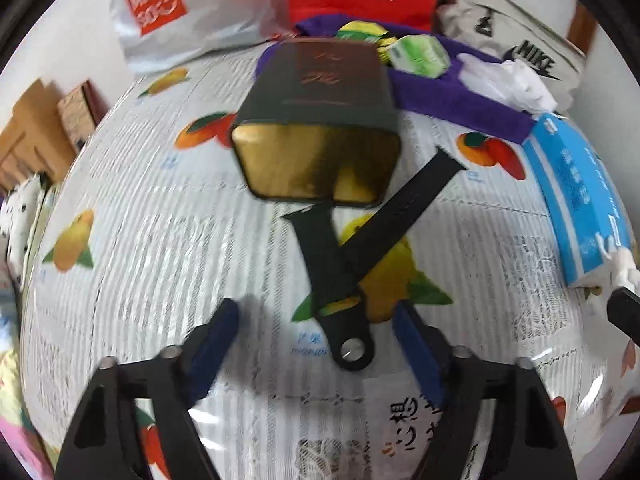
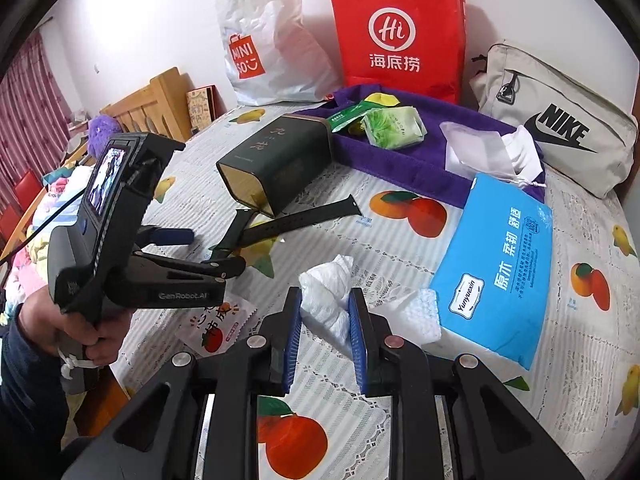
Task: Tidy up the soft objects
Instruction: 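Grasp the black watch strap with the left tool while the right tool holds the tissue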
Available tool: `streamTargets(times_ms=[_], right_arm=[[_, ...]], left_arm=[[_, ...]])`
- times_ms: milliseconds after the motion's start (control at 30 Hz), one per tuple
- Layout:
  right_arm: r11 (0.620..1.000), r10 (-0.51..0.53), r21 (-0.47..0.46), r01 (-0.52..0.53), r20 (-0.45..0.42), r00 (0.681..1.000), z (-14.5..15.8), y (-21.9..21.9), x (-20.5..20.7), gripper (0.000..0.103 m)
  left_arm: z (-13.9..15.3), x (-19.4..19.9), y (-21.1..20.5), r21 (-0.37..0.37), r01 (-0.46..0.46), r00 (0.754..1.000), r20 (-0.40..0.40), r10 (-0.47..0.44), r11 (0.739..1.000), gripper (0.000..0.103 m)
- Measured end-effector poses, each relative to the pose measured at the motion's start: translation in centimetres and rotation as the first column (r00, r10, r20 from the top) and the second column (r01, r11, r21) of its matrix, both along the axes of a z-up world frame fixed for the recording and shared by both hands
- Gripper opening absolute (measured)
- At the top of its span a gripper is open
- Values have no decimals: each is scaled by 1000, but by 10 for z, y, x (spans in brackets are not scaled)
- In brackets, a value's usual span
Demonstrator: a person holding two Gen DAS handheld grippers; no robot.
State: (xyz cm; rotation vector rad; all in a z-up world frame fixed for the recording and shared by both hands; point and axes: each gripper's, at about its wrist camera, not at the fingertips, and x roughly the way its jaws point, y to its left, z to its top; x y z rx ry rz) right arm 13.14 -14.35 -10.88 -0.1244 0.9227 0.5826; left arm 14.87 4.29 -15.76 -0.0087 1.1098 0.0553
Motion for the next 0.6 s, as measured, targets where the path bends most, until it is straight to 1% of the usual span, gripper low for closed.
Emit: streamTargets(times_ms=[33,100,167,333,367,400,433,467,567,600], right_arm=[[1000,-1,-3,1,-4,1000,-1,0,0,23],[1000,0,-5,0,-10,1000,-3,0,0,23],[1000,2,-6,-2,-15,1000,-5,0,0,23],[1000,6,-3,-6,-17,1000,-5,1,0,23],[1000,7,-1,-7,-18,1000,-5,1,1,23],[1000,7,-2,-7,-19,1000,-6,1,1,23],[1000,7,-3,-7,-18,1000,-6,1,1,23],[1000,8,-3,-8,-18,1000,-6,1,1,23],[1000,7,-5,-7,-19,1000,-6,1,1,23],[1000,5,-6,-5,-17,1000,-5,0,1,23]], left_arm=[[1,1,1,-6,0,1000,7,0,1000,60],[3,2,5,-11,9,1000,16,-9,1000,36],[5,0,10,-29,25,1000,10,-25,999,28],[7,-4,20,-85,24,1000,-10,-25,996,27],[6,-4,21,-99,18,1000,-13,-19,995,30],[6,-4,21,-116,14,1000,-13,-16,993,36],[5,-3,20,-125,17,1000,-8,-18,992,38],[5,-3,18,-114,19,1000,-6,-20,993,39],[2,-3,8,-48,26,1000,0,-26,998,38],[2,-2,7,-25,27,1000,-2,-27,999,34]])
